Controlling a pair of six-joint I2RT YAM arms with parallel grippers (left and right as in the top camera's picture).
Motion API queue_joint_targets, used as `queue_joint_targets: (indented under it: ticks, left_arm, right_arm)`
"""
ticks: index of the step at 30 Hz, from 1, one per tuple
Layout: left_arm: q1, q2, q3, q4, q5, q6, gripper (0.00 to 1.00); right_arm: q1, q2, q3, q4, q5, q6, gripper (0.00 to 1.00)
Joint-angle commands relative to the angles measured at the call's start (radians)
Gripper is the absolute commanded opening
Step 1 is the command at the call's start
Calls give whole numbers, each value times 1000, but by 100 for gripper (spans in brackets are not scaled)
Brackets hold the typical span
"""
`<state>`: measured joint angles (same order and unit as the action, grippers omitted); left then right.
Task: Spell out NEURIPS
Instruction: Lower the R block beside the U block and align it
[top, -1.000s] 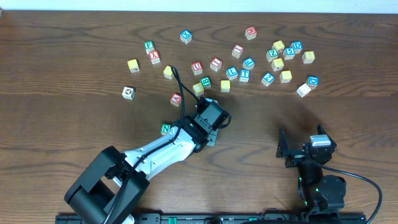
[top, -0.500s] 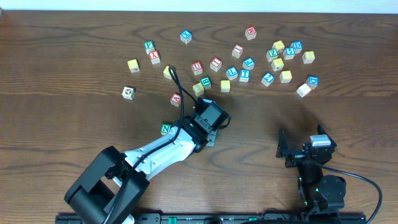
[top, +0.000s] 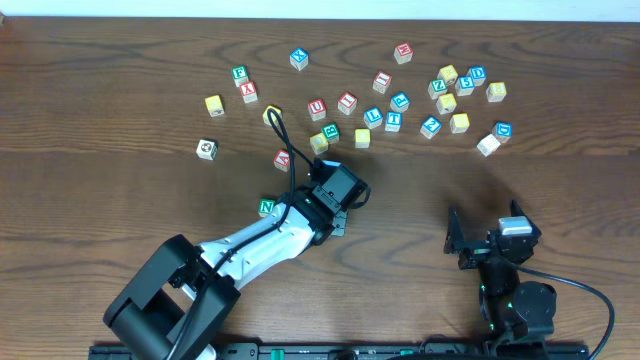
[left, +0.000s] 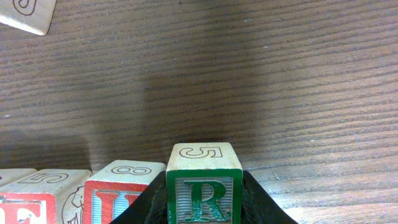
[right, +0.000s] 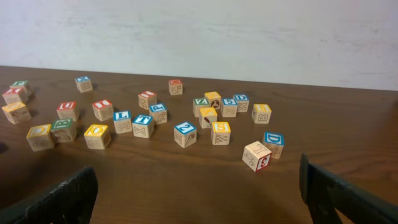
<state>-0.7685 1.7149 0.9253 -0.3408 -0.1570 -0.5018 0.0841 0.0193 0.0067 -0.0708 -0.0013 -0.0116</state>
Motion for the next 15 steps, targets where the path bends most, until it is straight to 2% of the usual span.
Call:
queue_joint_targets:
  ticks: [1, 15]
  left_arm:
    - [1, 15, 0, -13, -33, -35, 8]
    - [1, 15, 0, -24, -65, -54, 8]
  right_arm:
    - [-5, 1, -1, -5, -2, 7, 99]
    - [-5, 1, -1, -5, -2, 7, 99]
